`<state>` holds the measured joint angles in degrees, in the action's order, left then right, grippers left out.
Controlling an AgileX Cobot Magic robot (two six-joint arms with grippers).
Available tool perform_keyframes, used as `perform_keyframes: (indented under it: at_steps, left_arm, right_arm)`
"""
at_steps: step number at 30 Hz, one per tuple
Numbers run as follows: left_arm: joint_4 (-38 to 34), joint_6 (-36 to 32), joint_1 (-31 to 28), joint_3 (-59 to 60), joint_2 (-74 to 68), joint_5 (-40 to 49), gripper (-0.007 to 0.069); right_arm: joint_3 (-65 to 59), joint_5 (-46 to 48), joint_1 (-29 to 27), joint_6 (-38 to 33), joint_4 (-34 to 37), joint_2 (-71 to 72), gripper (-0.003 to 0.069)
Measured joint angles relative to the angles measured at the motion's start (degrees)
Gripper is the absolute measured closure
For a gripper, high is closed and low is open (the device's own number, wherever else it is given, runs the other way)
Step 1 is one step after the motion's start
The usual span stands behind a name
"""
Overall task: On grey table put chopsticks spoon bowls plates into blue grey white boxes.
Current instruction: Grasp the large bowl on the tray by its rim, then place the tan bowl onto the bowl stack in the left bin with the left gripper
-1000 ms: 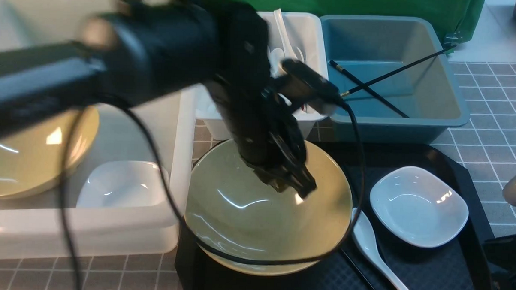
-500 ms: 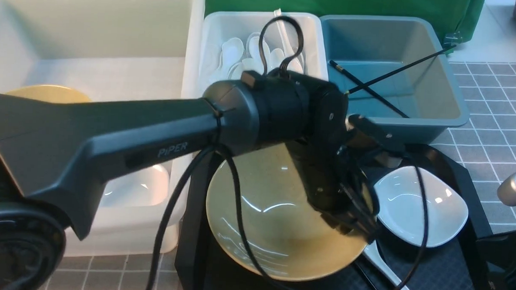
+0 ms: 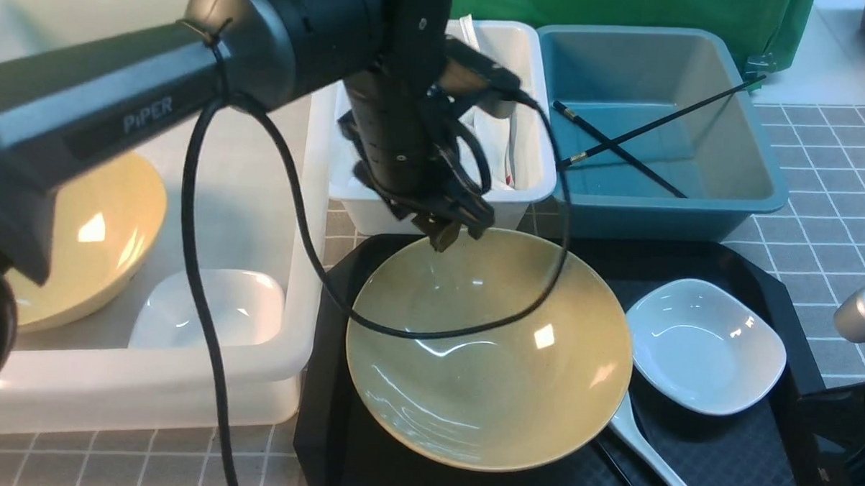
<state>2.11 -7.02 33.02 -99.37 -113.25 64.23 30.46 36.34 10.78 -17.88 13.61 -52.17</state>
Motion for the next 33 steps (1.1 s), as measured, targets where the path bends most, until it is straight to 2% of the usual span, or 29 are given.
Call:
perform_keyframes:
  at_steps: [3, 8, 9, 15, 19, 23, 29, 33]
  left_arm:
    - [0.10, 0.83, -0.19, 0.00, -2.24, 0.20, 0.0130]
    - [0.05, 0.90, -0.19, 0.00, -6.57, 0.30, 0.0139]
    - [0.05, 0.81, -0.19, 0.00, -7.26, 0.34, 0.0156]
    - [-2.11, -2.55, -0.19, -0.89, -7.66, 3.18, 0.0435]
    - [-2.93, -2.96, -0.25, -2.12, -6.35, 5.53, 0.0483]
    - [-5.31, -4.61, -0.20, -2.25, -1.39, 5.69, 0.0598]
    - [-11.77, -9.32, -2.17, -2.25, 5.49, 3.25, 0.0619]
    - [-21.95, -11.51, -9.69, -2.25, 12.22, 2.52, 0.0620]
  right_arm:
    - [0.00, -0.14, 0.00, 0.00, 0.06, 0.00, 0.0615]
    - [0.00, -0.24, 0.00, 0.00, 0.12, 0.00, 0.0614]
    - [0.00, -0.24, 0.00, 0.00, 0.12, 0.00, 0.0614]
    - [0.00, -0.26, 0.00, 0.00, 0.12, 0.00, 0.0614]
    - [0.00, -0.26, 0.04, 0.05, 0.16, 0.00, 0.0614]
    - [0.00, -0.26, 0.04, 0.05, 0.16, 0.00, 0.0613]
    - [0.00, -0.26, 0.04, 0.11, 0.16, 0.00, 0.0613]
    - [0.00, -0.26, 0.04, 0.11, 0.23, 0.00, 0.0612]
